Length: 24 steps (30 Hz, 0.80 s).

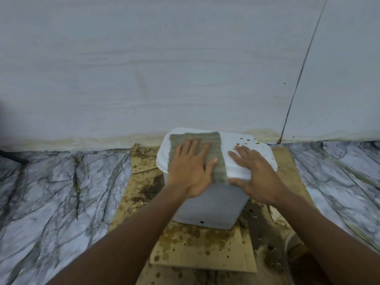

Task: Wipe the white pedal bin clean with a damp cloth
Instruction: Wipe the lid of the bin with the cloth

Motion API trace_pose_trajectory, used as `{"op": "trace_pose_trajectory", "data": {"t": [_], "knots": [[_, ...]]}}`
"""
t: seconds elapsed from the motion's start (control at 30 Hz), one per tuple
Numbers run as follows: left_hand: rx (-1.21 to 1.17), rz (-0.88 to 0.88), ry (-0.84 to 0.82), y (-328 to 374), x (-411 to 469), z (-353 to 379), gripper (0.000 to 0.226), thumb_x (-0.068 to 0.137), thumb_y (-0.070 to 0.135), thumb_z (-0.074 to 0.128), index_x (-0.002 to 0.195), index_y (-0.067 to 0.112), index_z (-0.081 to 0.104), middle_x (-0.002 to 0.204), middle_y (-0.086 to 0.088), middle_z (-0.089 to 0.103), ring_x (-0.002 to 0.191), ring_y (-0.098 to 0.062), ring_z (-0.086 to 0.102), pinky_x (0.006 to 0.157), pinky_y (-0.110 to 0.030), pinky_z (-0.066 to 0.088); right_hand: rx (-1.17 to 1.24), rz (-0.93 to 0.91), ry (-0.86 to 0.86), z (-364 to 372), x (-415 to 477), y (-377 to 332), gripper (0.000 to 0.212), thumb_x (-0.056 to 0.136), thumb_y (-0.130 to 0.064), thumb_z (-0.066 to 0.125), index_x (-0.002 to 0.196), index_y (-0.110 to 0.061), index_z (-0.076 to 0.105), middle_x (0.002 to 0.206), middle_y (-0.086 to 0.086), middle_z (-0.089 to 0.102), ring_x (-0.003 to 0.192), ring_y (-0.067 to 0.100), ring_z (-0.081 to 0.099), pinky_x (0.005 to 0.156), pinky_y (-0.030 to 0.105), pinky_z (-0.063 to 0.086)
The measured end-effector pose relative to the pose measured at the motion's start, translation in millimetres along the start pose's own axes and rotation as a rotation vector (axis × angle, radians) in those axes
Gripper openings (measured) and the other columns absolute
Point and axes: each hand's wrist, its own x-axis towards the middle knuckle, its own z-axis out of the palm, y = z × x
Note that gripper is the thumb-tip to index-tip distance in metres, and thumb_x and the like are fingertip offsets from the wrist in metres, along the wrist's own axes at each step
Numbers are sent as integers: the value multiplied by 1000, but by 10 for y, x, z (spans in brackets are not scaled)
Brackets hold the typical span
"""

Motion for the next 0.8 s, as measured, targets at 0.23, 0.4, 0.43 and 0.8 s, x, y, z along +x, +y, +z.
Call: {"op": "trace_pose_trajectory", "data": {"t": [0.23, 0.4, 0.43, 0.8], "knots": [[7, -111, -231, 10, 529, -166, 65, 102, 58, 11, 160, 30, 5, 169, -5, -1, 155, -26, -5, 125, -47, -1, -23, 31, -34, -35, -5, 1, 83, 87, -49, 69, 155, -27, 27, 166, -3, 12, 153, 10, 1, 116, 19, -13], [1, 47, -231, 235, 425, -118, 64, 103, 58, 10, 160, 30, 4, 168, -1, -4, 154, -20, -10, 125, -43, -3, -17, 27, -50, -82, -28, 25, 87, 86, -51, 70, 155, -23, 27, 166, -4, 13, 153, 8, 2, 114, 15, -12], [-23, 69, -228, 198, 373, -121, 64, 102, 59, 10, 160, 32, 4, 168, 1, -4, 154, -17, -10, 125, -41, -4, -12, 27, -45, -87, -32, 24, 88, 85, -53, 71, 155, -23, 28, 166, -5, 15, 153, 8, 3, 115, 16, -10], [-246, 18, -270, 257, 275, -221, 69, 102, 61, 25, 160, 26, 13, 168, 0, 5, 155, -20, -2, 126, -42, 2, 211, 159, 164, -300, 92, -283, 64, 91, -23, 55, 152, -17, 38, 162, -5, 28, 152, 7, 16, 124, 32, 15]]}}
